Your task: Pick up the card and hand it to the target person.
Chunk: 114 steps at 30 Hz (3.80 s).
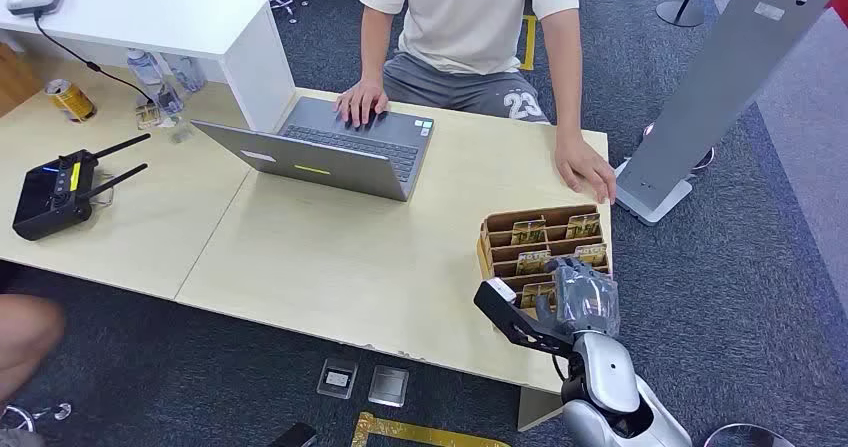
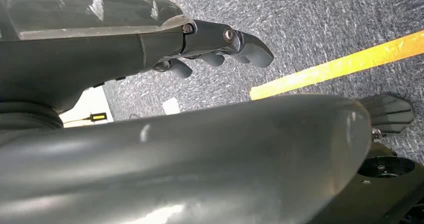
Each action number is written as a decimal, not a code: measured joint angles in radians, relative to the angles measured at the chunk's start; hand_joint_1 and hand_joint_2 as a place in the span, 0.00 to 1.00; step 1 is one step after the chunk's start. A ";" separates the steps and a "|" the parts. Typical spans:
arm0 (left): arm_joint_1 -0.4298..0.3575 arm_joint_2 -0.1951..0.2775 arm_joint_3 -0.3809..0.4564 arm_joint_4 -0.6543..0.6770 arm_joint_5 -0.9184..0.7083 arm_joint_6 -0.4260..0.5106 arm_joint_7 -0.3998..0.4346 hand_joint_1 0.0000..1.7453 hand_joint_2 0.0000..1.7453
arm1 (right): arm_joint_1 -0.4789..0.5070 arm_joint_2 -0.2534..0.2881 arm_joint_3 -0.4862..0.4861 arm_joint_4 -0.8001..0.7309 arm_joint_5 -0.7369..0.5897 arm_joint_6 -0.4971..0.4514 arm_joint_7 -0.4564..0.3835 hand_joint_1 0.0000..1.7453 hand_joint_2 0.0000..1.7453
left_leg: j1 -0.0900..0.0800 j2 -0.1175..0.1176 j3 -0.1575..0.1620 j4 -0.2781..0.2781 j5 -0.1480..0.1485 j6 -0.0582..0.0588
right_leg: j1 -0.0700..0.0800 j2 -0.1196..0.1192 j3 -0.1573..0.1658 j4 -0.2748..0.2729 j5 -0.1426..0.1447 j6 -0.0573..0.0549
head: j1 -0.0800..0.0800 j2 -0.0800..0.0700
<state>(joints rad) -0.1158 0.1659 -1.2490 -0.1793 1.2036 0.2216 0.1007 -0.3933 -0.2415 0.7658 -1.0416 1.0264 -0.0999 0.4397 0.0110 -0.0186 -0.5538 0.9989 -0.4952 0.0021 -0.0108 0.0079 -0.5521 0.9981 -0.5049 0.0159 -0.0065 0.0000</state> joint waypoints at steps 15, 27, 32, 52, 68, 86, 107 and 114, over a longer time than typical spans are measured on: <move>0.000 0.000 0.000 0.000 0.000 0.006 0.000 0.00 0.00 | -0.021 0.000 0.011 0.070 -0.019 -0.017 -0.006 0.59 1.00 | 0.000 0.000 0.000 0.000 0.000 0.000 | 0.000 0.000 0.000 0.000 0.000 0.000 | 0.000 0.000; 0.000 0.000 0.001 0.000 0.000 0.006 0.001 0.00 0.00 | -0.028 0.000 0.019 0.096 -0.031 -0.026 -0.011 0.75 1.00 | 0.000 0.000 0.000 0.000 0.000 0.000 | 0.000 0.000 0.000 0.000 0.000 0.000 | 0.000 0.000; 0.000 0.000 0.001 0.000 0.000 0.006 0.001 0.00 0.00 | -0.030 0.000 0.020 0.097 -0.037 -0.029 -0.008 0.82 1.00 | 0.000 0.000 0.000 0.000 0.000 0.000 | 0.000 0.000 0.000 0.000 0.000 0.000 | 0.000 0.000; 0.000 0.002 0.004 0.000 -0.004 0.007 0.006 0.00 0.00 | -0.029 0.000 0.022 0.097 -0.043 -0.030 0.007 0.94 1.00 | 0.000 0.000 0.001 0.000 0.000 0.000 | 0.000 0.000 0.000 0.000 0.000 0.000 | 0.000 0.000; 0.004 0.004 0.021 0.000 0.006 0.010 0.011 0.00 0.00 | -0.050 -0.075 -0.046 -0.144 -0.018 -0.024 0.039 0.94 1.00 | 0.000 0.000 0.001 0.000 0.000 0.000 | 0.000 0.000 0.000 0.000 0.000 0.000 | 0.000 0.000; 0.004 0.004 0.028 0.000 0.001 -0.006 0.014 0.00 0.00 | -0.118 -0.104 -0.132 -0.365 -0.067 -0.175 -0.096 0.94 1.00 | 0.000 0.000 0.000 0.000 0.000 0.000 | 0.000 0.000 0.001 0.000 0.000 0.000 | 0.000 0.000; -0.007 -0.013 0.025 0.000 -0.025 -0.020 0.000 0.00 0.75 | -0.264 0.127 -0.105 0.253 -0.150 -0.591 0.008 0.24 1.00 | 0.000 0.000 0.001 0.000 0.000 0.000 | 0.000 0.000 0.000 0.001 0.000 0.000 | 0.000 0.000; -0.005 -0.014 0.020 0.000 -0.026 -0.017 -0.003 0.00 0.00 | -0.256 0.166 -0.121 0.316 -0.139 -0.592 0.008 0.00 1.00 | 0.000 0.000 0.000 0.000 0.000 0.000 | 0.000 0.000 0.000 0.001 0.000 0.000 | 0.000 0.000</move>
<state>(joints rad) -0.1207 0.1522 -1.2291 -0.1793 1.1779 0.2049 0.0973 -0.6496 -0.0755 0.6452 -0.7253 0.8878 -0.6924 0.4479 0.0112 -0.0190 -0.5542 0.9989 -0.4949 0.0019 -0.0107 0.0079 -0.5524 0.9991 -0.5049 0.0159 -0.0069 0.0000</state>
